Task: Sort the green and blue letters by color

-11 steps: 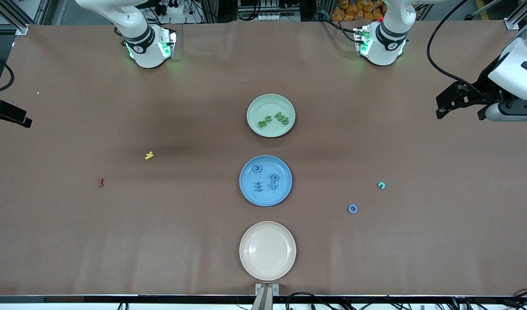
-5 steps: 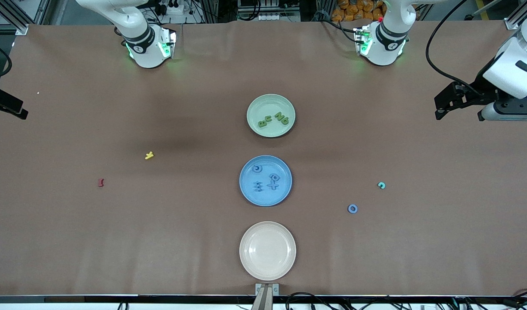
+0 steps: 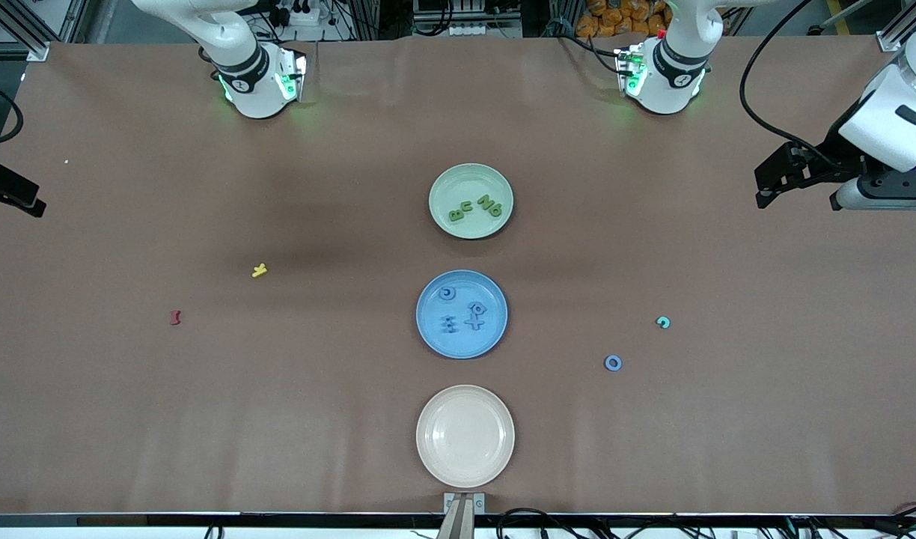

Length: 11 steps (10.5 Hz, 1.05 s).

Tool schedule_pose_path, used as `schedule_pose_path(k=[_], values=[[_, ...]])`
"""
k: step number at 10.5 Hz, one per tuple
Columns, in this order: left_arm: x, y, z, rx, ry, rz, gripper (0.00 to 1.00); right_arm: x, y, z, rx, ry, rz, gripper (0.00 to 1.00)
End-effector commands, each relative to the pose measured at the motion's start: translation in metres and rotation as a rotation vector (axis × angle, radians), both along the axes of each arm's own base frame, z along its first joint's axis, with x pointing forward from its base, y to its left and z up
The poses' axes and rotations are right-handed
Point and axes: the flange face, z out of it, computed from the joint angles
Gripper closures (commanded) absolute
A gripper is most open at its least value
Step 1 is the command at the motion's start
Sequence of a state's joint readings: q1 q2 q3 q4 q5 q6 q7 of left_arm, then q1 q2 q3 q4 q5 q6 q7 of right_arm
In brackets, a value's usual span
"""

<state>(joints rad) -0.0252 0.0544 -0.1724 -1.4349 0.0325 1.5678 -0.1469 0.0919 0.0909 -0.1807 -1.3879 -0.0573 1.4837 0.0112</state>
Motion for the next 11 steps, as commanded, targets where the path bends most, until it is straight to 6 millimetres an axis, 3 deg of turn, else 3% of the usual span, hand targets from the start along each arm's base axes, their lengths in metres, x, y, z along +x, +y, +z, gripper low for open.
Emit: schedule_pose_path(k=[1, 5, 11], values=[[-0.001, -0.001, 0.005, -0.006, -0.009, -0.011, 0.0, -0.001, -0.003, -0.006, -0.039, 0.002, 0.0, 0.0], [-0.002, -0.001, 0.006, -0.007, -0.011, -0.011, 0.0, -0.013, -0.011, -0.007, -0.033, -0.036, -0.016, 0.0], [-0.001, -0.001, 0.005, -0.005, -0.009, -0.011, 0.0, -0.021, 0.001, 0.012, -0.012, -0.042, -0.013, 0.0]])
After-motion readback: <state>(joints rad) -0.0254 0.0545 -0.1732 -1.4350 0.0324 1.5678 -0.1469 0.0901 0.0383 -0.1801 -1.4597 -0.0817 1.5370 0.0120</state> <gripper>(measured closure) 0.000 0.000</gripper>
